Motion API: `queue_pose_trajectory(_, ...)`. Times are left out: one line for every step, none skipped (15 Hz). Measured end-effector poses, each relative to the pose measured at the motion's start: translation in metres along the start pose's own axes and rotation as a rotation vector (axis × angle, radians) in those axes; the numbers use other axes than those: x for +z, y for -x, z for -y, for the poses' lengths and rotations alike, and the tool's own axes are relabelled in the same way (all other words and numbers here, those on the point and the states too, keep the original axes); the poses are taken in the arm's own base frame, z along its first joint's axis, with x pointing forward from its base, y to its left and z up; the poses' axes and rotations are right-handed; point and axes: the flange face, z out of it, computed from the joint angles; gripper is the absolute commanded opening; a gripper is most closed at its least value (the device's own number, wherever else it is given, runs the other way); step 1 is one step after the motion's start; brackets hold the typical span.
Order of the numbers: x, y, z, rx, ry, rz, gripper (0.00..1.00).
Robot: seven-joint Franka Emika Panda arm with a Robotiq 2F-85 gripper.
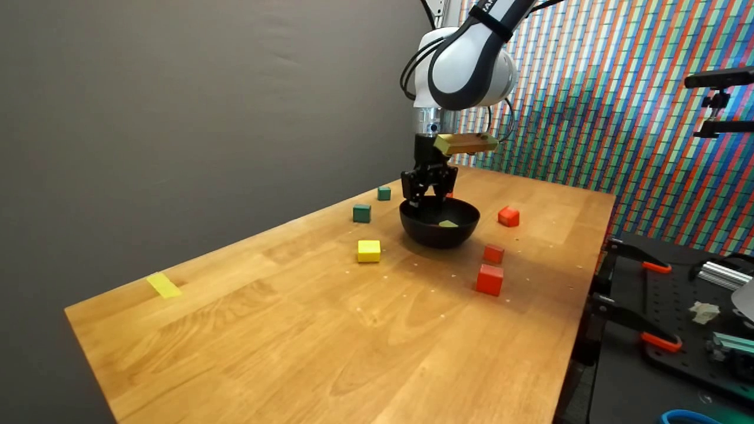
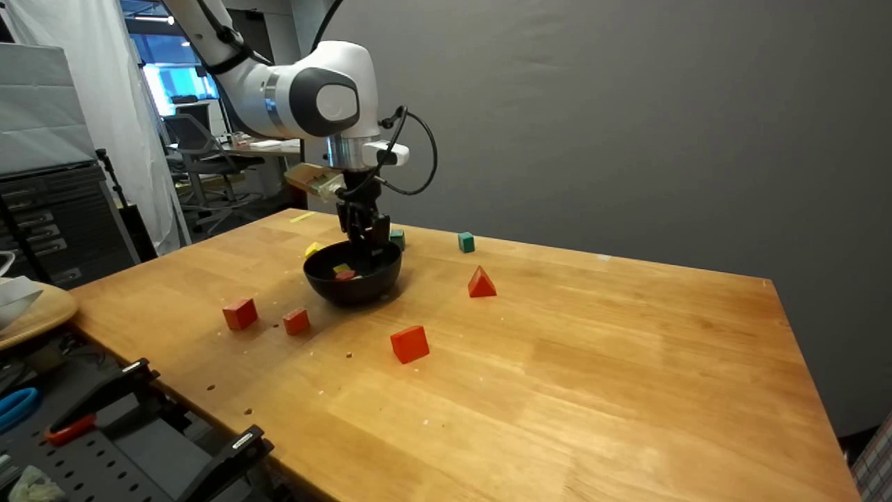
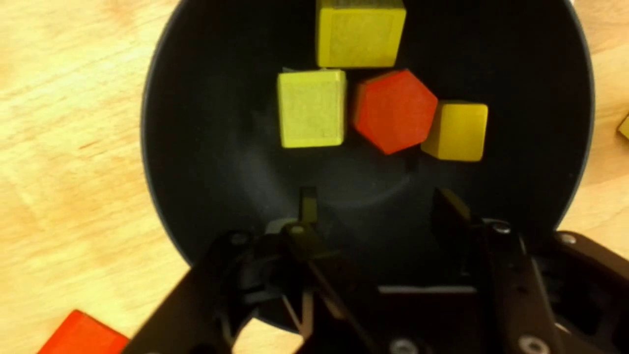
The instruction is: Move the blocks in the black bowl and put them around the bowl
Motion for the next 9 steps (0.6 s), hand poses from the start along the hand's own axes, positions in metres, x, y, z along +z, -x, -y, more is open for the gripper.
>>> queue_pose_trajectory(0.0, 0.002, 0.001, -0.002, -0.001, 0.002, 0.99)
queue_pose_trajectory(0.001, 0.004, 0.002, -0.004, -0.001, 0.005, 1.0)
queue_pose_trajectory(0.003, 0.006, 0.004, -0.001, -0.006, 0.011, 1.0)
queue_pose_trajectory(0.005, 0.009, 0.005, 0.006, -0.014, 0.019, 1.0)
queue_pose_trajectory(0.008, 0.011, 0.008, 0.013, -0.025, 0.03, 1.0)
queue_pose_trajectory(0.011, 0.014, 0.011, 0.02, -0.037, 0.041, 1.0)
queue_pose_trajectory(0.015, 0.017, 0.014, 0.028, -0.049, 0.052, 0.97)
queue_pose_trajectory(0.019, 0.019, 0.016, 0.035, -0.058, 0.062, 0.9)
queue_pose_trajectory(0.021, 0.02, 0.017, 0.041, -0.065, 0.068, 0.87)
